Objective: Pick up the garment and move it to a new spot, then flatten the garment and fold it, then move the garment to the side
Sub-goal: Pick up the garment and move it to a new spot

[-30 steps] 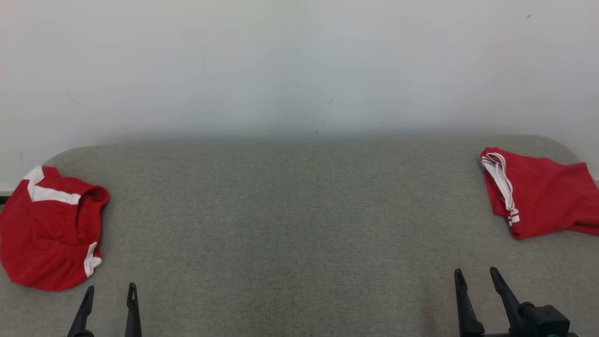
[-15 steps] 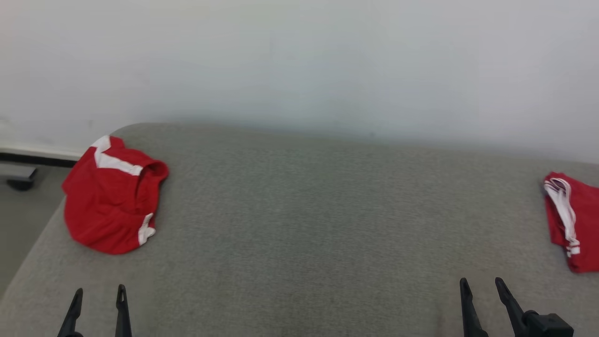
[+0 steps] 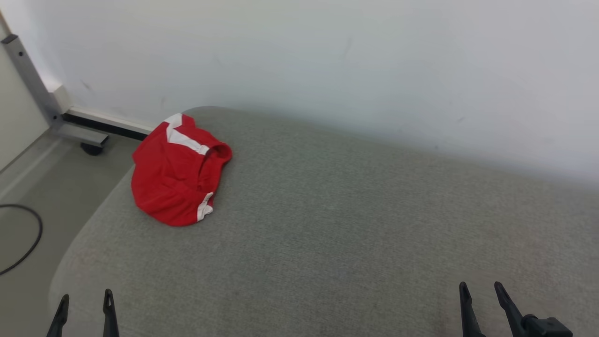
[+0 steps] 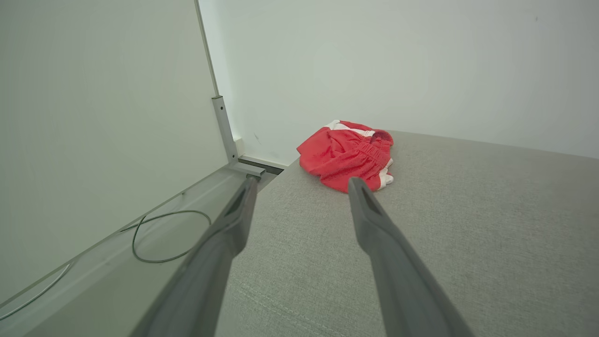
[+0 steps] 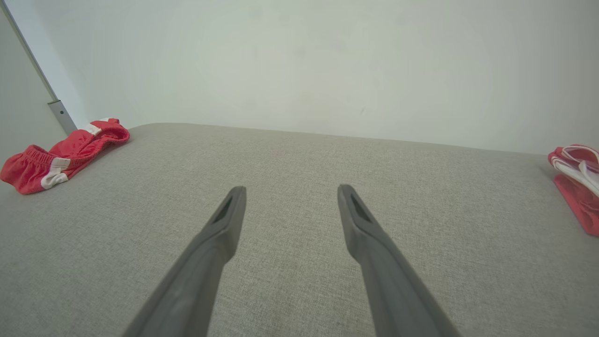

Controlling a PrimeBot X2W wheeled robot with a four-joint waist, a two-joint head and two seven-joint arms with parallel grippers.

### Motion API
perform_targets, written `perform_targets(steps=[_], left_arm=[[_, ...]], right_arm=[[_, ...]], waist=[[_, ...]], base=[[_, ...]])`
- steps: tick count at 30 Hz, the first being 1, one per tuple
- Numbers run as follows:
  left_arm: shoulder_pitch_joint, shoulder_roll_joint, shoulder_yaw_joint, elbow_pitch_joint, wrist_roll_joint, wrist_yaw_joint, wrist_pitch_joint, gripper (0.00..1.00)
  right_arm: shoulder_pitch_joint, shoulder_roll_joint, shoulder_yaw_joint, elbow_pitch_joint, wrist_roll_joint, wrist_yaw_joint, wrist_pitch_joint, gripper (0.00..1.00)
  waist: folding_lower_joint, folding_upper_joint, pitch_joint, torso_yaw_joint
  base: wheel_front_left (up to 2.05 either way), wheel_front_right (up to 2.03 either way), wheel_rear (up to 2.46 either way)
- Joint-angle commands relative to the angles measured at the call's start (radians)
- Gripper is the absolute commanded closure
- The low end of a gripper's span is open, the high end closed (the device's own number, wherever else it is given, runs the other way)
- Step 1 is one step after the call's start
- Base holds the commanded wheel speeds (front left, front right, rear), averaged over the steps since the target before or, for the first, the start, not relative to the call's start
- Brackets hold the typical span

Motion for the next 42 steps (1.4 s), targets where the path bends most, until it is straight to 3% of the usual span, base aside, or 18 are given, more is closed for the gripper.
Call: perform_targets(steps=[1,11,23,32,42], left_arm=[[0.007,0.003,0.001,-0.005,-0.003,0.002,0.003,0.0],[0.019,0.012,0.005,-0.016,-0.008,0.018,0.007,0.0],[0.026,0.011,0.011,-0.022,-0.024,0.035,0.001,0.0],[-0.064,0.012,0.055,-0.004,-0.076,0.043,-0.019,0.0],[-0.273,0.051,0.085,0.064,-0.121,0.014,-0.034,0.0]], right_arm=[[0.01,0.005,-0.001,0.0,-0.004,-0.003,-0.006,0.0],[0.011,0.008,0.001,0.008,-0.003,-0.003,-0.007,0.0],[0.014,0.006,0.008,-0.001,-0.009,-0.003,0.006,0.0],[-0.025,-0.018,0.015,-0.023,-0.012,-0.003,0.017,0.0],[-0.084,-0.056,0.009,-0.076,-0.023,-0.003,0.041,0.0]], waist=[[0.0,-0.0001,-0.001,0.028],[0.0,-0.0001,-0.007,0.065],[0.0,-0.0001,-0.005,0.059],[0.0,-0.0001,0.039,-0.011],[0.0,-0.0001,0.161,-0.138]], base=[[0.0,0.0,0.0],[0.0,0.0,0.0],[0.0,0.0,0.0],[0.0,0.0,0.0],[0.0,0.0,0.0]])
